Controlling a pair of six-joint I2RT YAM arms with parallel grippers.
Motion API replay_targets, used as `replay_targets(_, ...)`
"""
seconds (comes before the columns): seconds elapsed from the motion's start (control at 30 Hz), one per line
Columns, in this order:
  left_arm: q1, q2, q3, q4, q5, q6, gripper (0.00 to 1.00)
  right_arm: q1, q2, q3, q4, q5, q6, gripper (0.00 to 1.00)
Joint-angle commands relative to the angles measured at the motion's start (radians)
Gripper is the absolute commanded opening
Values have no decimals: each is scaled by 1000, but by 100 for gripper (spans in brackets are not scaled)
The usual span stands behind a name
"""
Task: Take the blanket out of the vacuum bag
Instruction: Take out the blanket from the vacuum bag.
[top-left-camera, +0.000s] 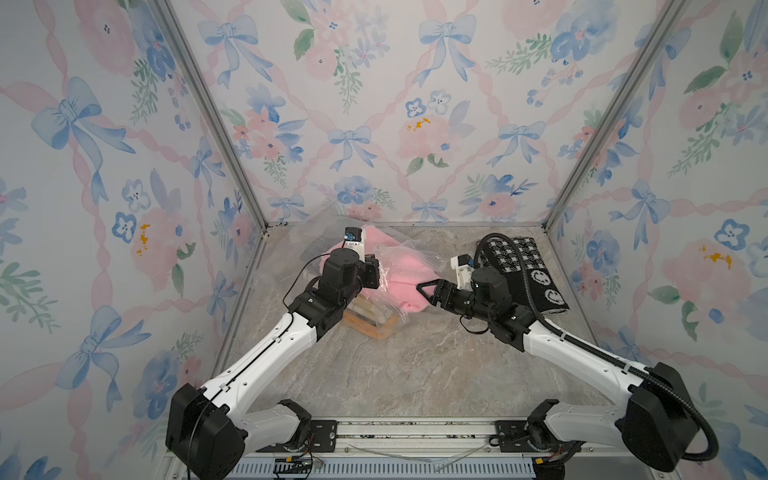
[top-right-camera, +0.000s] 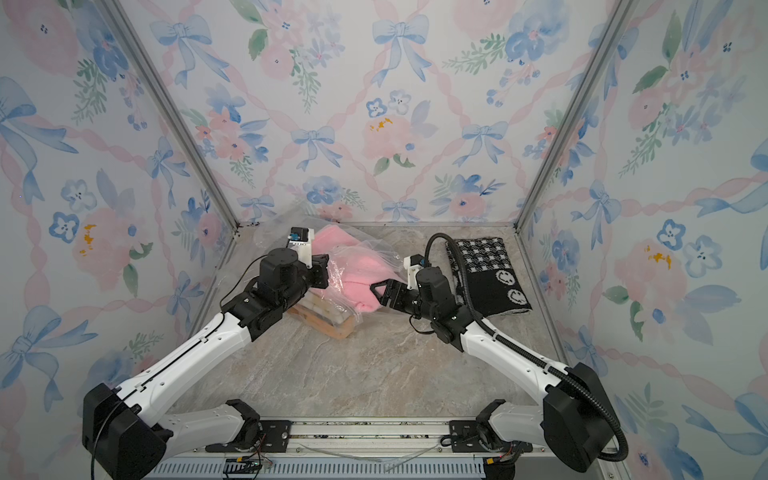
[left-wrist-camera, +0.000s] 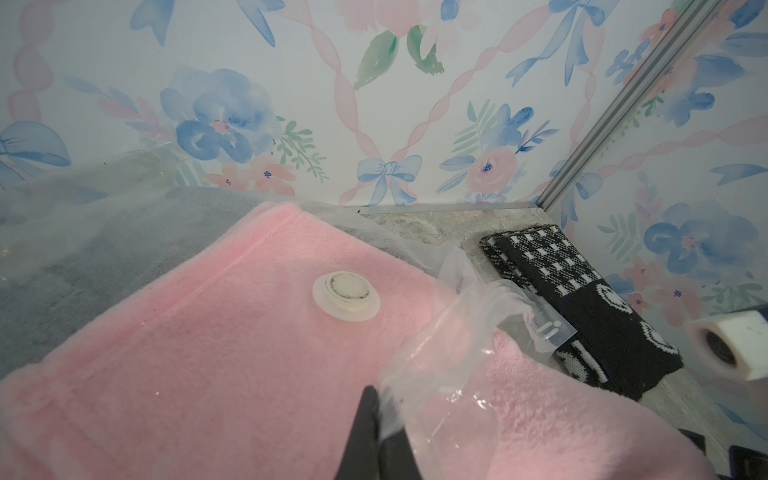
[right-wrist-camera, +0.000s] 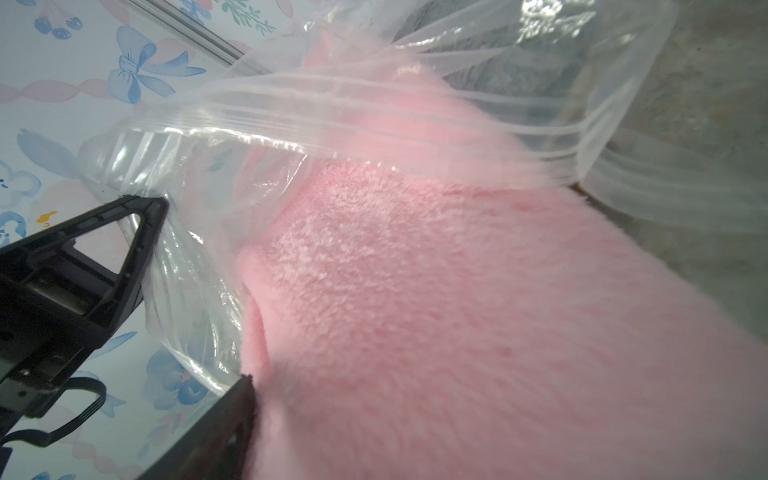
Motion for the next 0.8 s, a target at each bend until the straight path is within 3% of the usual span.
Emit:
replay_targets(0.0, 10, -24, 4, 7, -11, 3, 0, -2, 41, 19, 104, -48, 27, 82)
replay_targets(0.2, 9, -25, -3, 11, -9, 0, 0, 14, 114, 101, 103, -71, 23, 77)
replay_targets(0.5, 10, -33, -9, 9, -18, 3, 0, 20, 106, 151, 53, -77, -11, 0)
replay_targets(0.77, 12, -39, 2, 7, -44, 13, 0, 21, -86, 126, -133, -49, -73, 0)
